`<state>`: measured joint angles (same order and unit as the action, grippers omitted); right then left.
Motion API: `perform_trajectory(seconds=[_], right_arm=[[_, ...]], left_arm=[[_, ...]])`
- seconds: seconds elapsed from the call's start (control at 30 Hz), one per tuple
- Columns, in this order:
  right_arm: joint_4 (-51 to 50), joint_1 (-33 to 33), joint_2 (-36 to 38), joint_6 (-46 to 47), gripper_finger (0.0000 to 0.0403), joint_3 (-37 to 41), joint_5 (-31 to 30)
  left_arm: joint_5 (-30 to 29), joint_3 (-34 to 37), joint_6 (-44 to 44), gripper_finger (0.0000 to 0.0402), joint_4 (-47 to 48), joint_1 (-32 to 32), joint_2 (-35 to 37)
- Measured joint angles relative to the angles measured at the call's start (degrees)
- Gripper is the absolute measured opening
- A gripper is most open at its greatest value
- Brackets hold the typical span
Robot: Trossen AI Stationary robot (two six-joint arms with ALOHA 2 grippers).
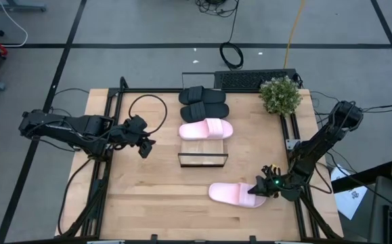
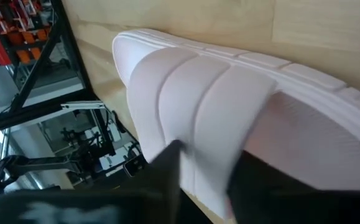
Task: Pick and place slides into the shelf
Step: Put the pink slides on the shelf
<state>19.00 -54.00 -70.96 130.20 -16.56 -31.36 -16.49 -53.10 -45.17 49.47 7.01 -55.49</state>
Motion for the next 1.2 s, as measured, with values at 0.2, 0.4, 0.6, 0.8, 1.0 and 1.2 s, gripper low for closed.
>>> perform_trajectory(seconds=[0.2,0.4,0.6,0.8,1.0,1.2], right_arm=[[1.04,0.00,0.04,-1.71,0.0012,-0.04,-0.11],[10.17,-0.04,1.12,-8.78,0.0004,-0.04,-0.14],[24.56,1.33,3.99,-21.04,0.0002,-0.04,-3.49],[30.72,6.92,8.66,-35.65,0.0001,-4.64,-3.84],[23.01,13.82,14.49,-52.04,0.0001,-15.24,0.86],[-14.60,22.37,25.15,-58.18,0.0001,-25.50,4.80]], left_arm=[[0.00,0.00,-0.02,0.0209,0.00,0.00,-0.02],[0.00,0.00,1.07,0.0209,0.00,-0.01,-0.02],[0.00,0.00,1.18,0.0209,0.00,0.00,-0.02],[0.01,0.00,-0.05,0.0209,-0.01,0.00,-0.01],[0.00,0.00,-0.35,0.0209,0.00,-0.02,-0.02],[-0.02,0.00,-0.36,0.0209,-0.01,-0.01,-0.02]])
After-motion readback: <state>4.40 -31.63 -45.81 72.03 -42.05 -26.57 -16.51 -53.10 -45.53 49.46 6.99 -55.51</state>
